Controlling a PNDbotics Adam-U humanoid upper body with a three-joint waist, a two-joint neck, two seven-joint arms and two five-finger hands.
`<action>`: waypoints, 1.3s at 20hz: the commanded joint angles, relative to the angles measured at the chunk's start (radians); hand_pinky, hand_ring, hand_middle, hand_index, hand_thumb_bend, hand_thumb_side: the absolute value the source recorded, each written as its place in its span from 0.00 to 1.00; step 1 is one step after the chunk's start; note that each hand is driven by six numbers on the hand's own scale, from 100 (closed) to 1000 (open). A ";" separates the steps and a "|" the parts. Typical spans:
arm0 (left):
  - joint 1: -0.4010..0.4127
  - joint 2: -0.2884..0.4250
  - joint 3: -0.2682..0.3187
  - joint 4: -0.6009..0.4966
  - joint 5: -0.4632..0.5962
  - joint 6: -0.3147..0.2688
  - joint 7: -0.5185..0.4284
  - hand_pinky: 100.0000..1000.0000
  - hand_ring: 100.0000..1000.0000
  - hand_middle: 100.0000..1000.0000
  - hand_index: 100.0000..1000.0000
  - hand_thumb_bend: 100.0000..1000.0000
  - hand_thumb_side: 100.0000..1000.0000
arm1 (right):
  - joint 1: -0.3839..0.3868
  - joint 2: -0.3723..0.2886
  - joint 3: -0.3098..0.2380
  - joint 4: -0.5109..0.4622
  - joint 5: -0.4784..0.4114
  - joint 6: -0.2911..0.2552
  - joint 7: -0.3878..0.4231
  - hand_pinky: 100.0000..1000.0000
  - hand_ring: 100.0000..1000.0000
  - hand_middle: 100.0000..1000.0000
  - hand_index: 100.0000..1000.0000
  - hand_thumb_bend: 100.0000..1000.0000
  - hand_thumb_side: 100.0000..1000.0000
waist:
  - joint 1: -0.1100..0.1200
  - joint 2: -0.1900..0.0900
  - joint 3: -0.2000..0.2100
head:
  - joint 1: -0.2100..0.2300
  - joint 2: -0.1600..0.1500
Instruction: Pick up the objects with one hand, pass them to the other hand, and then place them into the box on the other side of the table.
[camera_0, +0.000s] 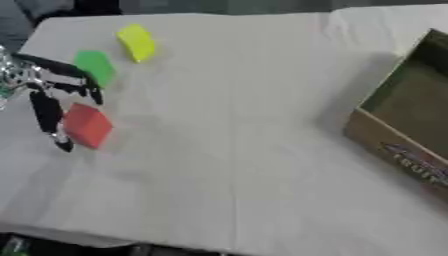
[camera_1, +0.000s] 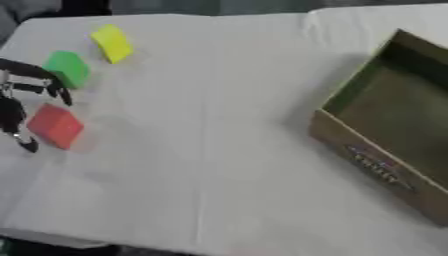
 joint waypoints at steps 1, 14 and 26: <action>-0.018 0.020 0.022 0.024 -0.018 -0.015 0.009 0.87 0.90 0.85 0.84 0.74 0.00 | -0.004 -0.027 -0.003 -0.006 0.008 -0.004 0.005 1.00 0.82 1.00 0.96 0.00 0.76 | -0.003 0.001 0.002 | 0.004 0.002; -0.013 0.009 0.029 0.067 -0.069 -0.078 0.040 0.84 0.87 0.81 0.80 0.75 0.00 | -0.004 -0.026 0.000 -0.004 0.014 -0.007 0.011 1.00 0.83 1.00 0.96 0.00 0.76 | -0.005 0.003 0.001 | 0.006 0.004; -0.012 -0.010 0.029 0.115 -0.106 -0.135 0.176 0.75 0.80 0.73 0.77 0.64 0.00 | -0.005 -0.026 0.002 -0.004 0.013 -0.007 0.013 1.00 0.83 1.00 0.96 0.00 0.76 | -0.006 0.004 0.001 | 0.011 0.005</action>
